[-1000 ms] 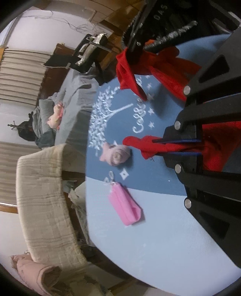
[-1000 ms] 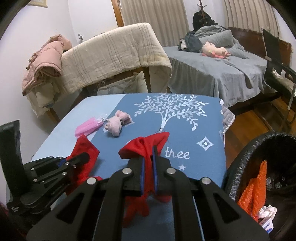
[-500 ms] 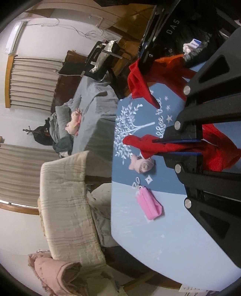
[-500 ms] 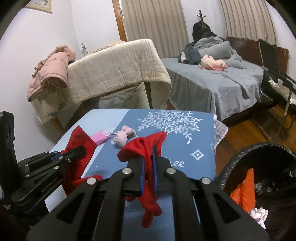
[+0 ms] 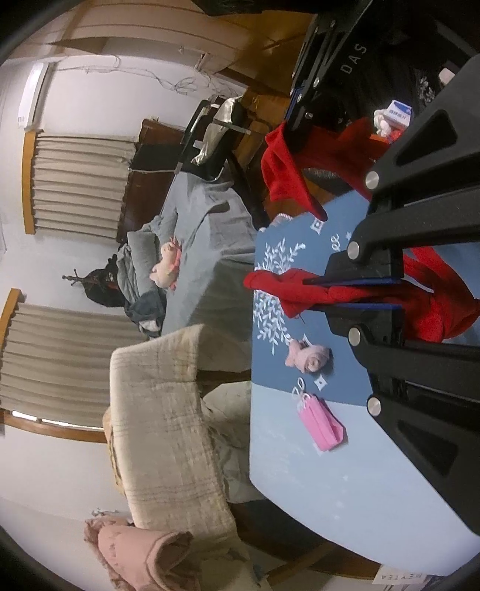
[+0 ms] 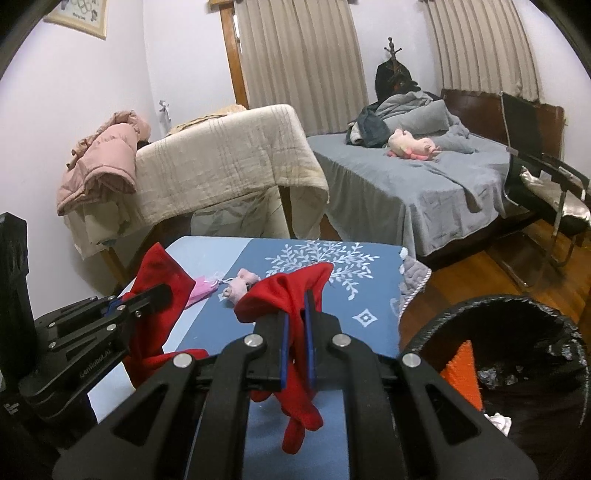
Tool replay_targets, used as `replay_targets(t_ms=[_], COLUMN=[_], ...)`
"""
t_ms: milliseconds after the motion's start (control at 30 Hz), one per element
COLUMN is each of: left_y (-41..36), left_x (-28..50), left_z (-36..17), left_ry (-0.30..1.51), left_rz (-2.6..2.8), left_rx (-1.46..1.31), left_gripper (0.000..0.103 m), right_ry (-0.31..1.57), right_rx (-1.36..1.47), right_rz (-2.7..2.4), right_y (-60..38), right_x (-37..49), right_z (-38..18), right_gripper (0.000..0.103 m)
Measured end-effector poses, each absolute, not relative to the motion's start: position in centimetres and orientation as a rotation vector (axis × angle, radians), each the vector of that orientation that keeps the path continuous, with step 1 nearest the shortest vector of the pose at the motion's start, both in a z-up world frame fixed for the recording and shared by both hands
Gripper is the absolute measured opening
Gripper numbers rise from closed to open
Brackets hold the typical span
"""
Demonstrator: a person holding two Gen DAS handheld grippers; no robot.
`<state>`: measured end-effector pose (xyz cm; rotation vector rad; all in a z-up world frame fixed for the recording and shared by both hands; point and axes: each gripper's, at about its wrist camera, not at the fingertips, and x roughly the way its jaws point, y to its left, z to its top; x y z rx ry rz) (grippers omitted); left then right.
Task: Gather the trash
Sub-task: 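Grasp another part of the red cloth with the left tool while the right tool holds it, then carry the red cloth over the bin with both tools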
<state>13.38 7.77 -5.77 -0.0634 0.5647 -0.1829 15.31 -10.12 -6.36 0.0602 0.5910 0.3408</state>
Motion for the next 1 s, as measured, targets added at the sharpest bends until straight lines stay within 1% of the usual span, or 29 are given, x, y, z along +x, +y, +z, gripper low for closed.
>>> replay_targets(t_ms=[533, 1000], left_y=[3.0, -4.4], left_x=[11.9, 11.3], left_z=[-3.4, -2.0], left_ry=[0.519, 0.495], left_rz=[-0.273, -0.415], left_rx=[-0.021, 0.008], left_gripper=[0.007, 0.007], right_ry=[0.538, 0.503], right_rx=[0.076, 0.087], right_rz=[0.269, 0.141], right_y=[-15.2, -22.1], right_x=[12.3, 9.6], right_z=[-4.4, -3.4], right_gripper=[0.007, 0.007])
